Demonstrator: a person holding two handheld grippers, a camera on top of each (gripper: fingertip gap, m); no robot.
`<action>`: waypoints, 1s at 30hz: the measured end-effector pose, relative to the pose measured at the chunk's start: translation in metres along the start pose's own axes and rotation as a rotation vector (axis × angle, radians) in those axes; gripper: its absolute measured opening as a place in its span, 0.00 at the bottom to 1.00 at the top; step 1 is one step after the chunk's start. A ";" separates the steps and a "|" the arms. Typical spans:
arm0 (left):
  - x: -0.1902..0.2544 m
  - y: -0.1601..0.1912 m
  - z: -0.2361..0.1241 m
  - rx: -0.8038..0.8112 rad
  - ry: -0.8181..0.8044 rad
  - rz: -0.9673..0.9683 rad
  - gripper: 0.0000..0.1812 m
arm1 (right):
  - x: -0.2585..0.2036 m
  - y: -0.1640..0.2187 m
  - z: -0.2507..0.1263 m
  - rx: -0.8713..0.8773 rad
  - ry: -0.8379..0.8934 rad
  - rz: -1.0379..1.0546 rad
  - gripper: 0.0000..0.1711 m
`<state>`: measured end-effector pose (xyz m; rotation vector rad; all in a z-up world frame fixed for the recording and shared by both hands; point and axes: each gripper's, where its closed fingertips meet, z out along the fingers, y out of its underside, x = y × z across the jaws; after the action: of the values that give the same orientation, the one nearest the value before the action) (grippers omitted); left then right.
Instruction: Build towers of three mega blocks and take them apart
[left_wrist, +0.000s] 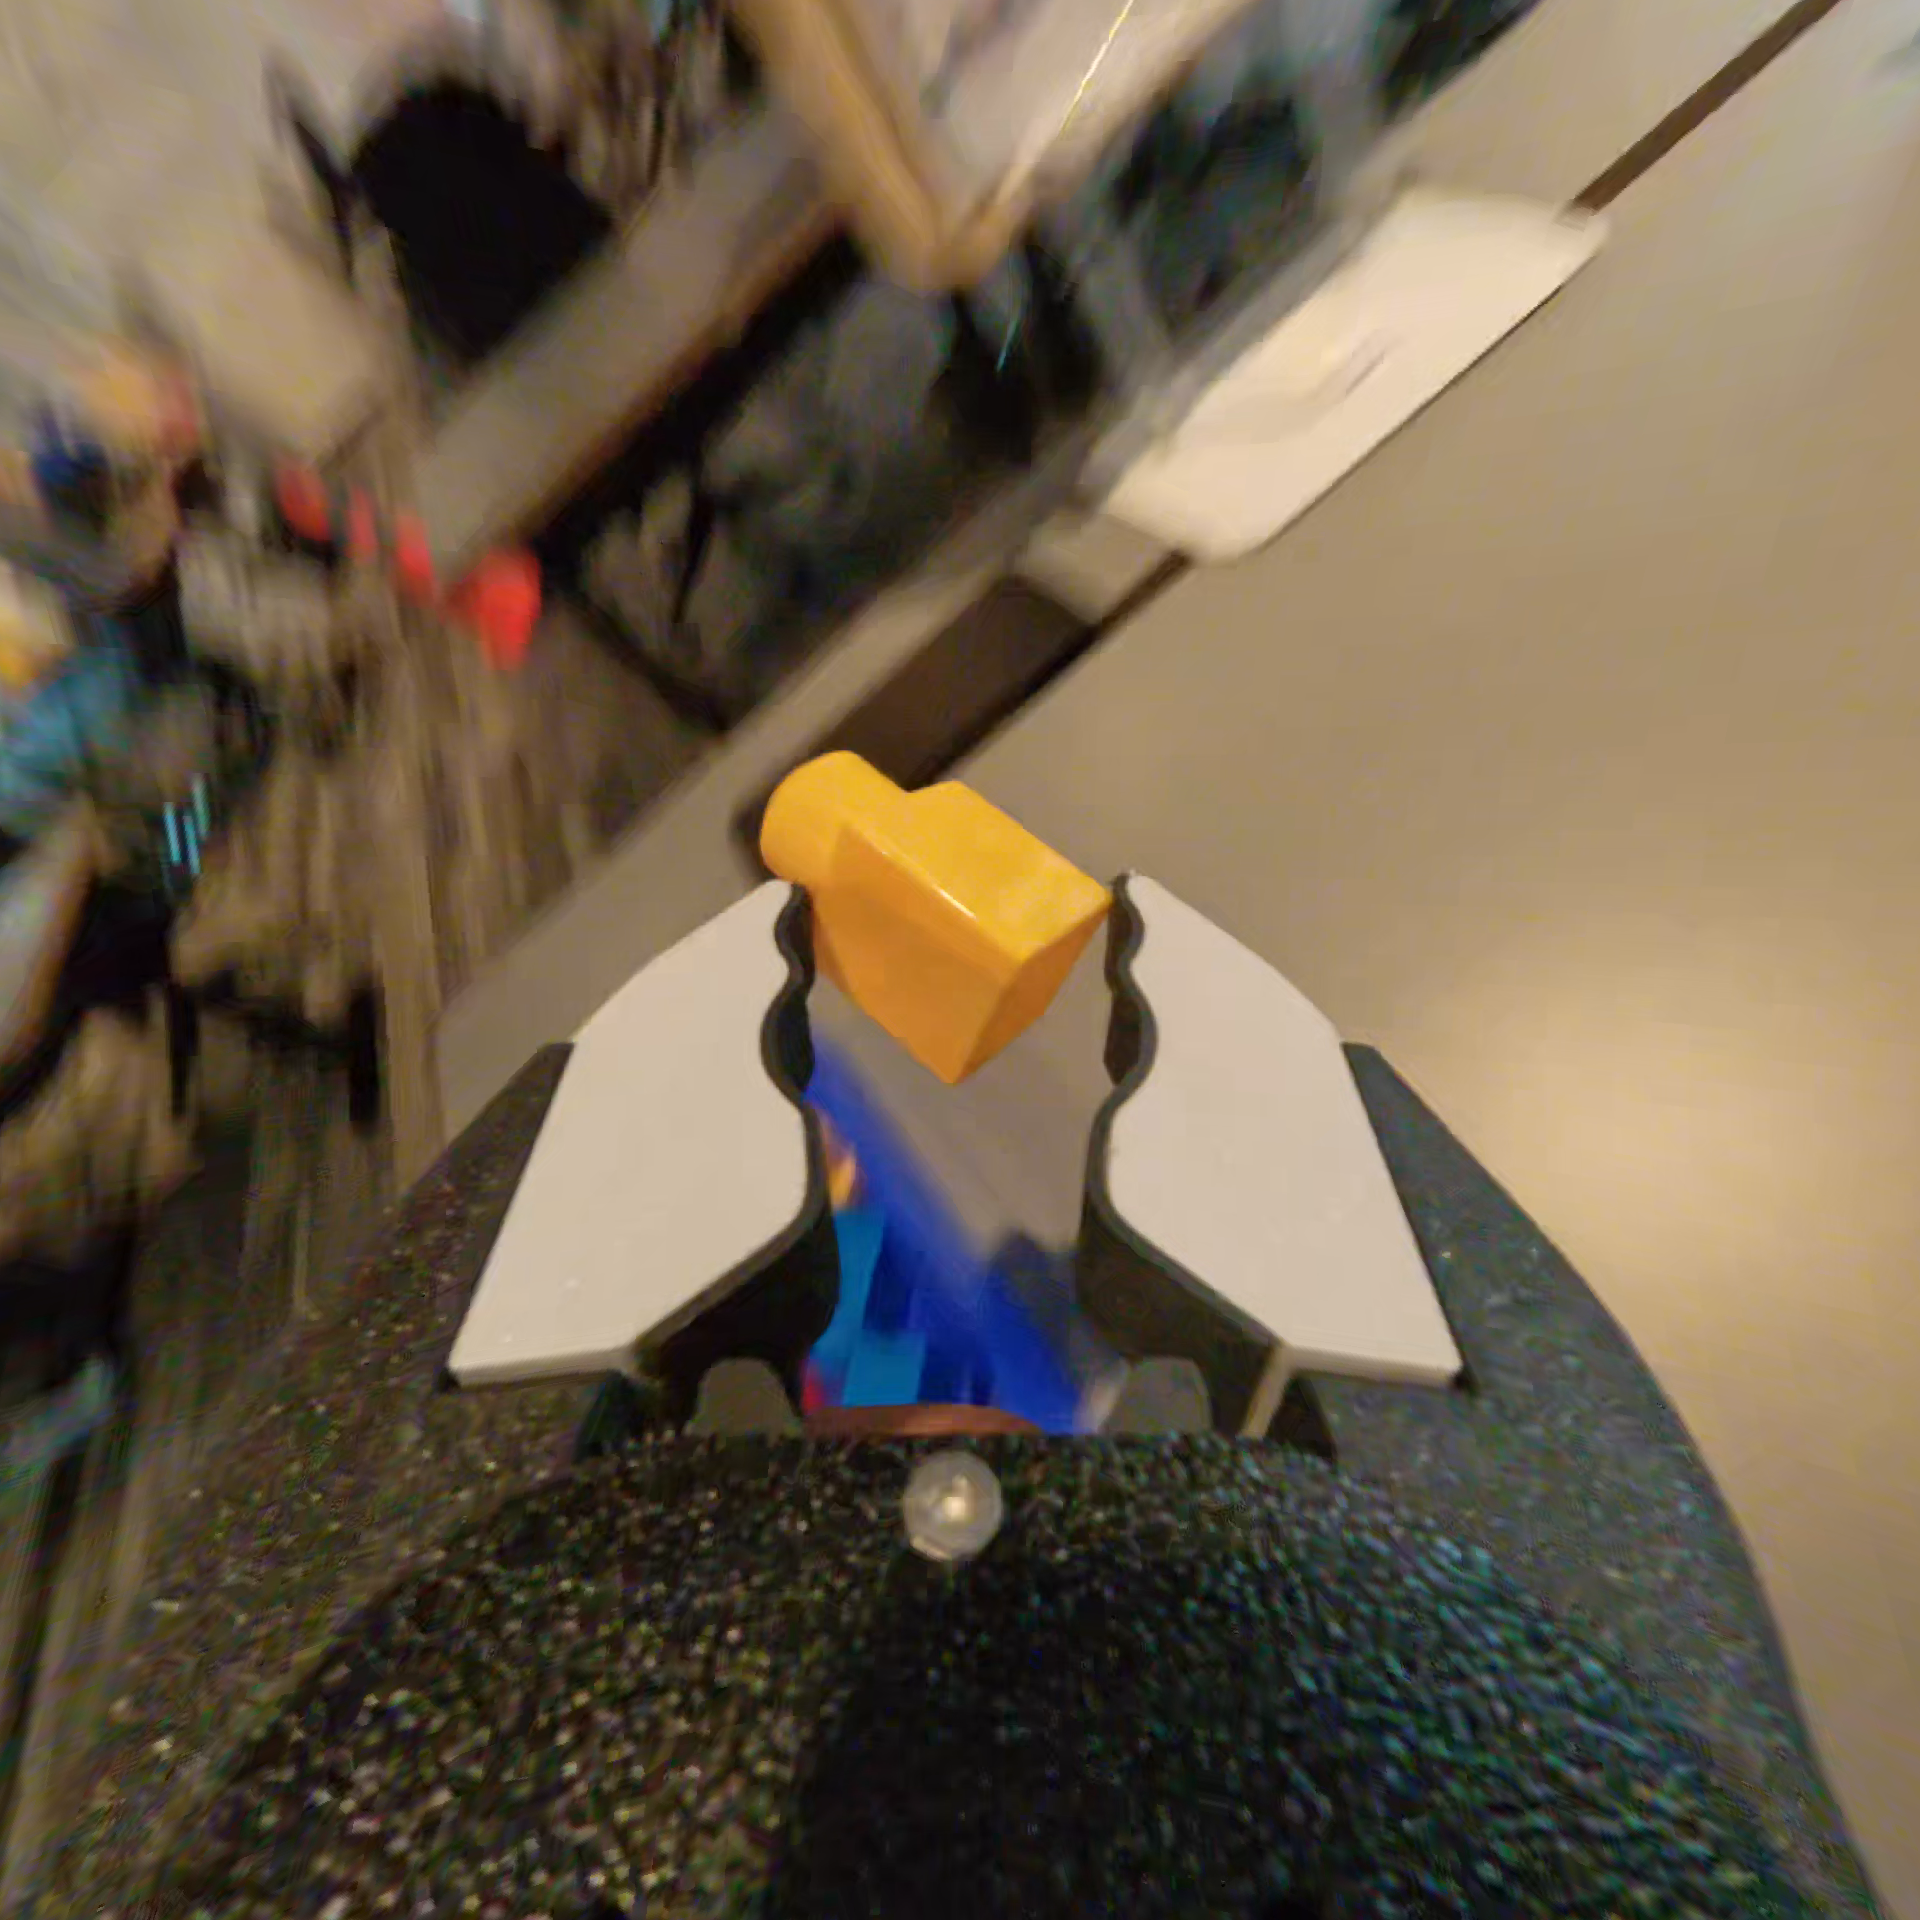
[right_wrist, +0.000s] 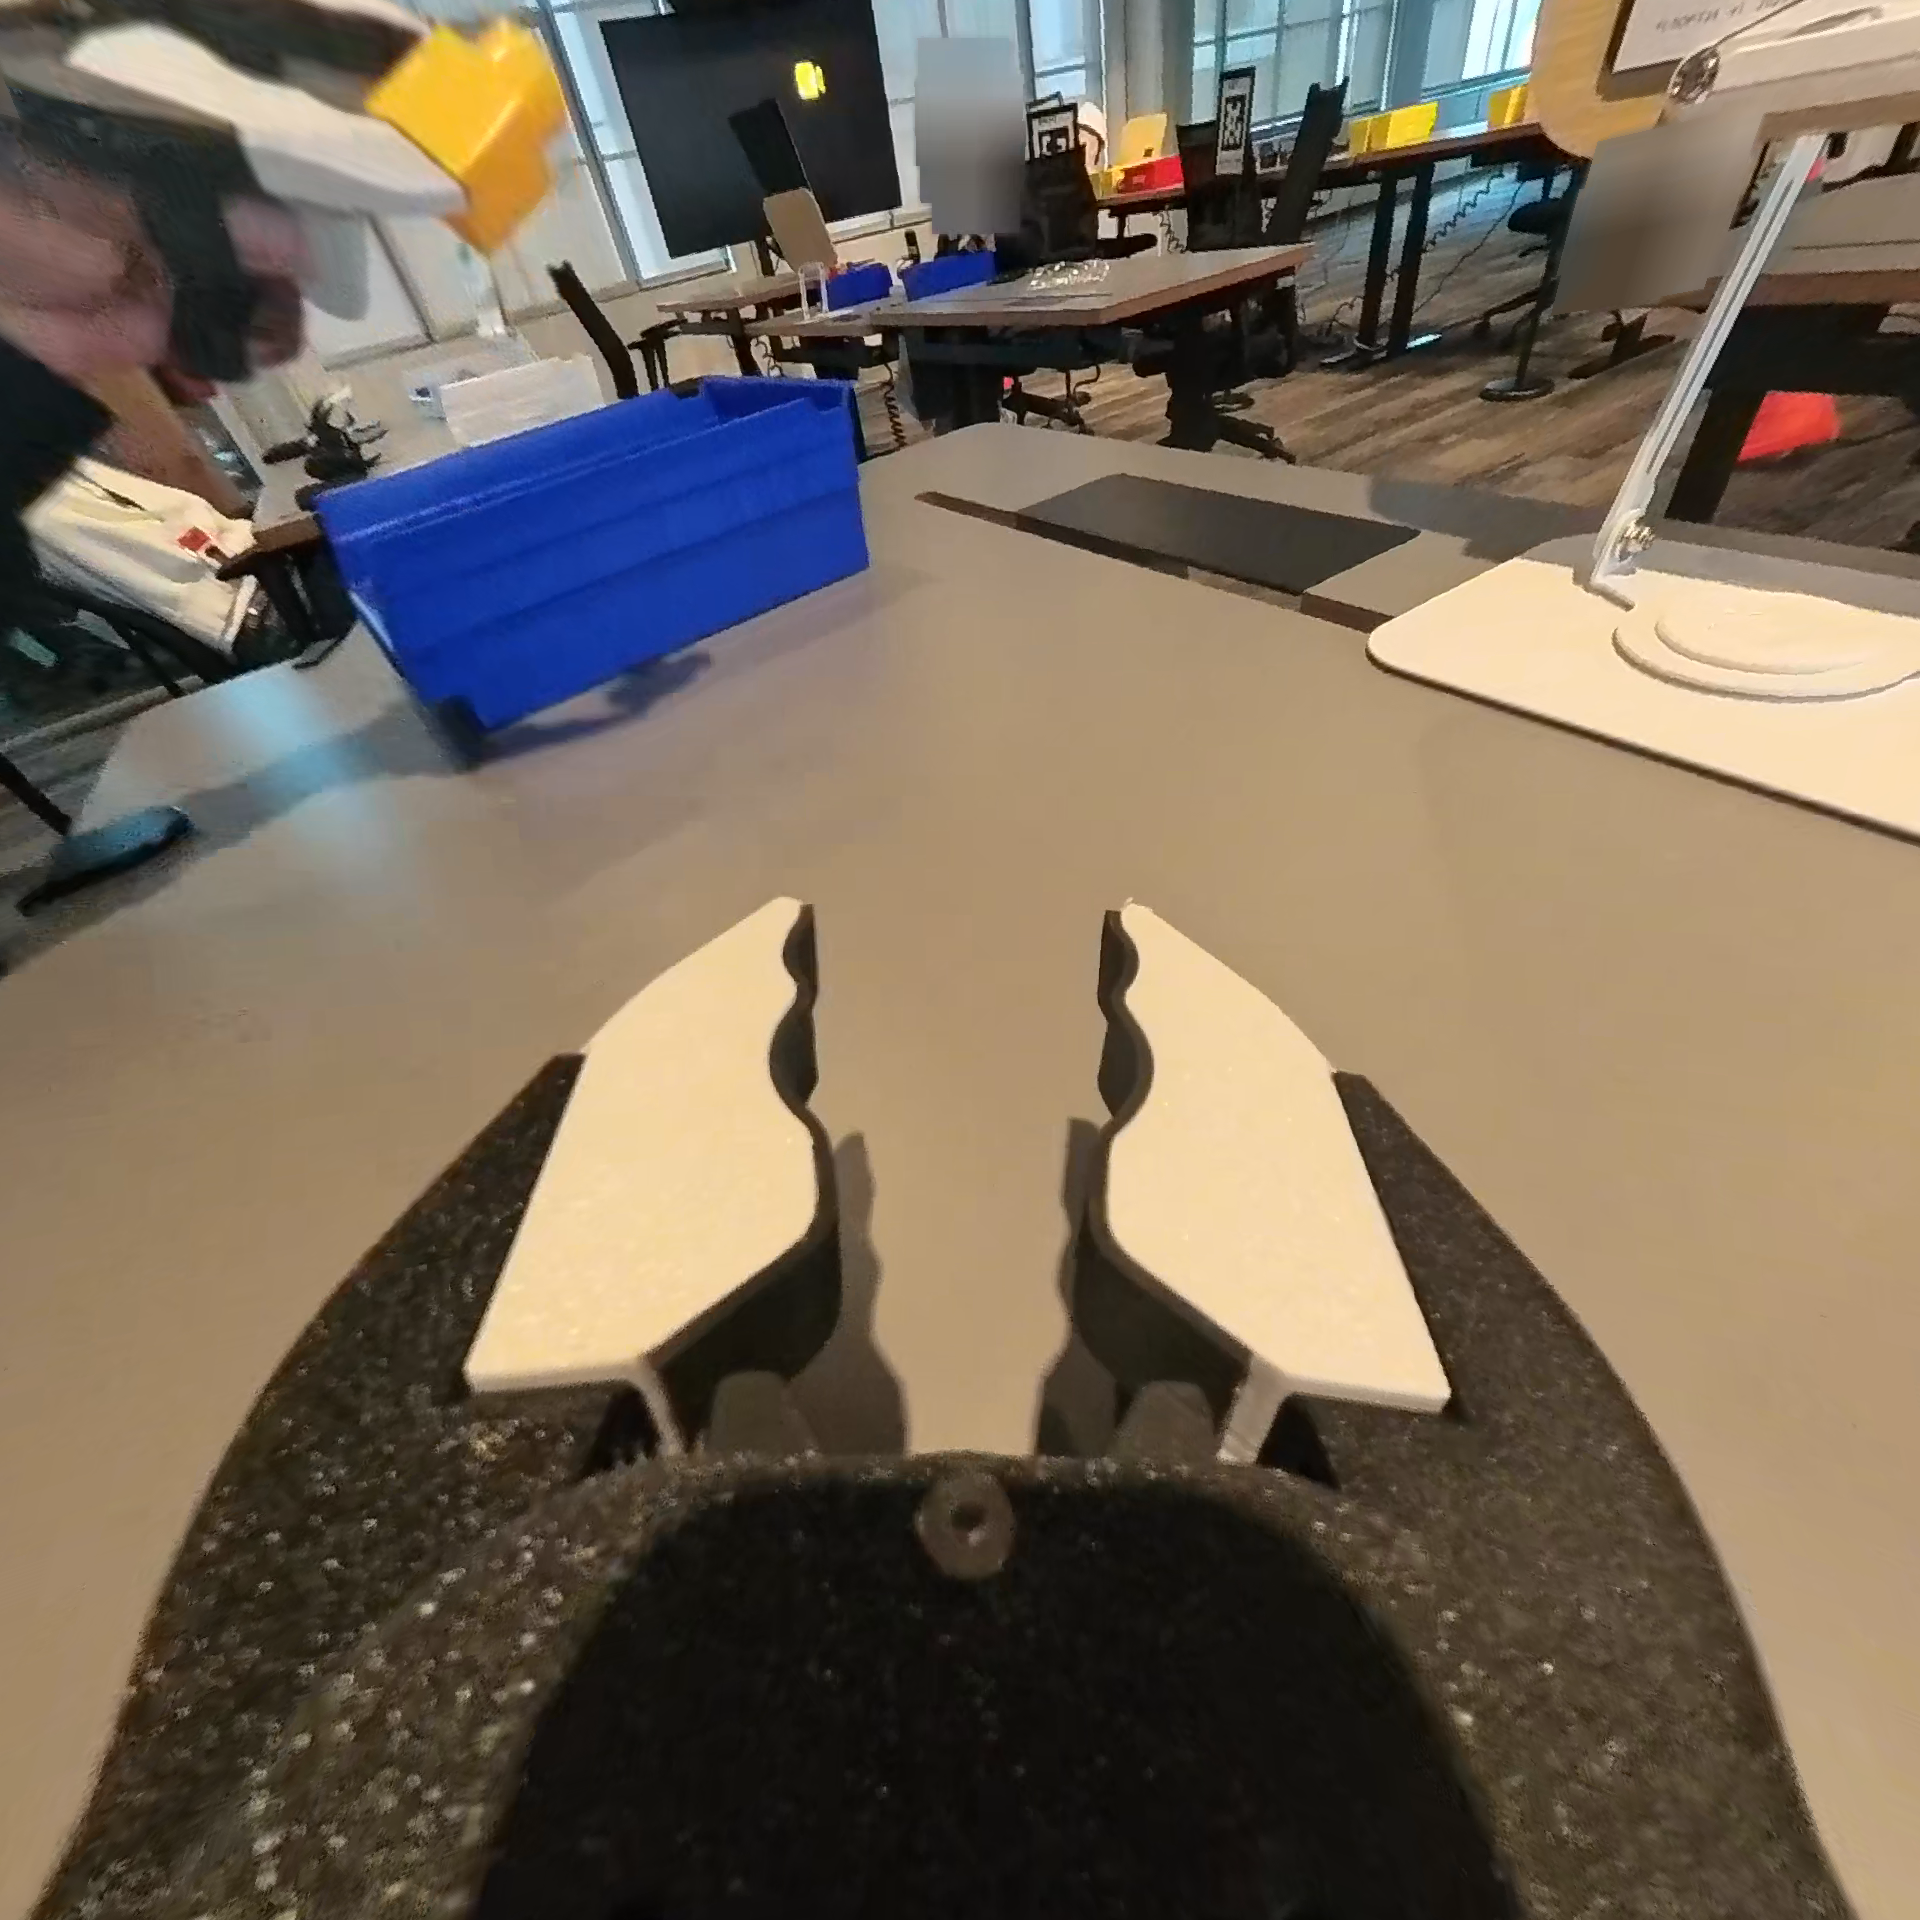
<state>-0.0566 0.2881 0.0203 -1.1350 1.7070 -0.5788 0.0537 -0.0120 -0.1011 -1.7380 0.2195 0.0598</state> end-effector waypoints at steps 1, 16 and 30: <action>0.031 -0.031 0.006 0.119 0.038 0.074 0.30 | -0.001 -0.002 0.001 0.010 -0.013 0.019 0.32; 0.329 -0.089 0.075 0.704 0.426 0.209 0.30 | -0.025 -0.021 -0.022 0.107 -0.456 0.505 0.39; 0.332 -0.081 0.060 0.668 0.669 0.080 0.28 | -0.051 -0.002 -0.014 -0.034 -0.399 0.199 0.22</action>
<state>0.0002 -0.0348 -0.0935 -0.3999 1.8556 -1.4626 0.0026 -0.0198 -0.0879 -1.6940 0.0960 0.5529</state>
